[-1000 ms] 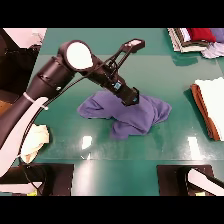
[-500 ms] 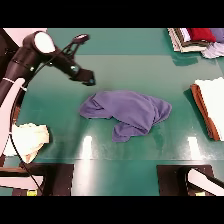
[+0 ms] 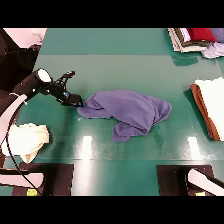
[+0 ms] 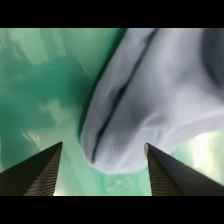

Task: Fold the shirts.

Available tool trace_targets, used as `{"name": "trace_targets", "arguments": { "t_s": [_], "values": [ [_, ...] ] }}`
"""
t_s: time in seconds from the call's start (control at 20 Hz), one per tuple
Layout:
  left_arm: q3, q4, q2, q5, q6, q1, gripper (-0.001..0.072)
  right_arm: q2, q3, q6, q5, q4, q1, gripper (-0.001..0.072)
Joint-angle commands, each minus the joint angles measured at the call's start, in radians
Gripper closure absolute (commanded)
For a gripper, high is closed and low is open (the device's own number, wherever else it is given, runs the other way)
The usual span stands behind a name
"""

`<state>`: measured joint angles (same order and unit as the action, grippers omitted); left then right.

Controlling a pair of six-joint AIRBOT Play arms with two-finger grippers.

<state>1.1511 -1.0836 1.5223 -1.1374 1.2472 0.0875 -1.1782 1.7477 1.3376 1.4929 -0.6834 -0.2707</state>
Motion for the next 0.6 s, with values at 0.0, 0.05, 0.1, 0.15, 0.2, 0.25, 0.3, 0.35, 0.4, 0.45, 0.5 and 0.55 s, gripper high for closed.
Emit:
{"name": "trace_targets", "arguments": {
  "t_s": [0.0, 0.05, 0.1, 0.15, 0.2, 0.25, 0.3, 0.35, 0.4, 0.45, 0.5, 0.55],
  "values": [
    [-0.052, 0.085, 0.0, 0.055, -0.027, -0.006, 0.011, 0.001, 0.0, 0.0, 0.0, 0.0, 0.001, 0.0693],
    [-0.052, 0.108, 0.001, 0.056, -0.03, -0.006, 0.0111, 0.001, 0.0, 0.0, 0.0, 0.0, 0.001, 0.0692],
    [-0.052, 0.12, 0.001, 0.058, -0.033, -0.006, 0.0111, 0.001, 0.0, 0.0, 0.0, 0.0, 0.001, 0.0693],
    [-0.052, 0.121, 0.001, 0.056, -0.032, -0.006, 0.0112, 0.001, 0.0, 0.0, 0.001, 0.0, 0.001, 0.0693],
    [-0.052, 0.122, 0.001, 0.052, -0.032, -0.006, 0.0113, 0.001, 0.0, 0.0, 0.003, 0.0, 0.001, 0.0693],
    [-0.052, 0.122, 0.001, 0.041, -0.032, -0.006, 0.0114, 0.001, 0.0, 0.0, 0.006, 0.0, 0.001, 0.0693],
    [-0.053, 0.121, 0.001, 0.022, -0.035, -0.006, 0.0359, 0.001, 0.0, 0.0, 0.01, 0.0, 0.001, 0.0693],
    [-0.052, 0.122, 0.0, 0.012, -0.047, -0.006, 0.0606, 0.001, 0.0, 0.0, 0.015, -0.001, 0.001, 0.0692],
    [-0.052, 0.122, 0.0, 0.01, -0.05, -0.006, 0.068, 0.001, 0.0, 0.0, 0.022, -0.001, 0.001, 0.0693],
    [-0.051, 0.122, -0.001, 0.014, -0.05, -0.006, 0.0681, 0.001, -0.001, 0.0, 0.032, -0.002, 0.001, 0.0692],
    [-0.042, 0.116, -0.007, 0.02, -0.049, -0.006, 0.0682, 0.001, -0.001, 0.0, 0.053, -0.029, 0.001, 0.0692],
    [-0.023, 0.109, -0.02, 0.026, -0.042, -0.01, 0.0682, 0.001, -0.001, 0.0, 0.088, -0.088, 0.001, 0.0692]
  ]
}}
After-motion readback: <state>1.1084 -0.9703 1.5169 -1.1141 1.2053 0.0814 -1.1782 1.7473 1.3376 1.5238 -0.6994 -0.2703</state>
